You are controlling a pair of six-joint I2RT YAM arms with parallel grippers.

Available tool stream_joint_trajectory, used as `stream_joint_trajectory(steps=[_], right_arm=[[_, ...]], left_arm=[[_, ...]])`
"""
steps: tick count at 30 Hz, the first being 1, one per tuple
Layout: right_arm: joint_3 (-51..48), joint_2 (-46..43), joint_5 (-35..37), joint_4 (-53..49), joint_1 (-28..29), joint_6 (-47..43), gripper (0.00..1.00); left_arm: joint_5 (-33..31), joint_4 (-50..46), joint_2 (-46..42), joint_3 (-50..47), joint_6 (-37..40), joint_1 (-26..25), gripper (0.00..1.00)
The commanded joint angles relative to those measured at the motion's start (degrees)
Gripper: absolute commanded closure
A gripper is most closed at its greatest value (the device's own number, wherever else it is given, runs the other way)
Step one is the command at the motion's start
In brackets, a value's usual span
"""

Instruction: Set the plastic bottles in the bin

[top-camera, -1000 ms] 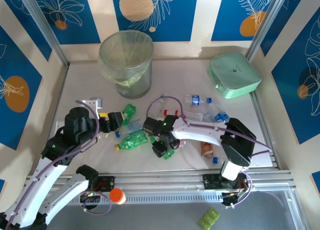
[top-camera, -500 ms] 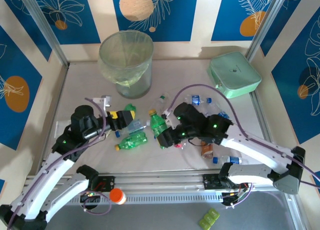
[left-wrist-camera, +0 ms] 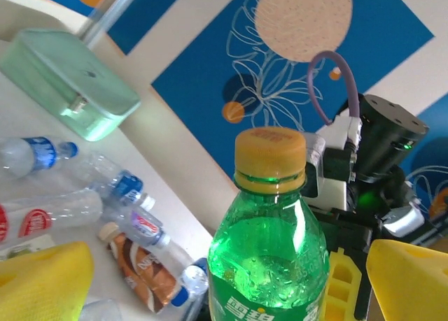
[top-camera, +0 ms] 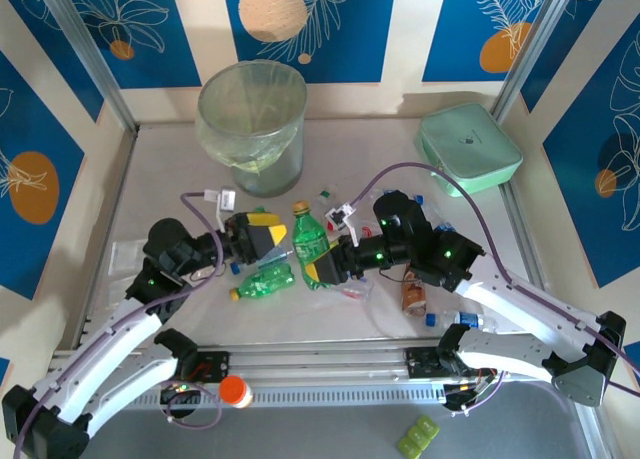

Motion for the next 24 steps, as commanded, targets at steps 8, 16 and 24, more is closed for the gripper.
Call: stream_joint_trajectory(steps=[8, 16, 24], right_arm=[[-2.25, -1.13, -3.76, 7.27, -0.08, 2.65, 0.47], [-2.59, -0.60, -4.75, 8.38, -0.07, 2.96, 0.47], [-2.96, -0.17, -5.87, 8.58, 0.19, 3.14, 0.47]], left_arm=[[-0.16, 13.15, 3.24, -1.82, 1.01, -9.13, 0.01], [-1.04, 13.61, 5.70, -1.13, 2.44, -11.95, 0.12], [-0.06, 17.06, 8.10, -0.84, 1.95, -12.92, 0.34]])
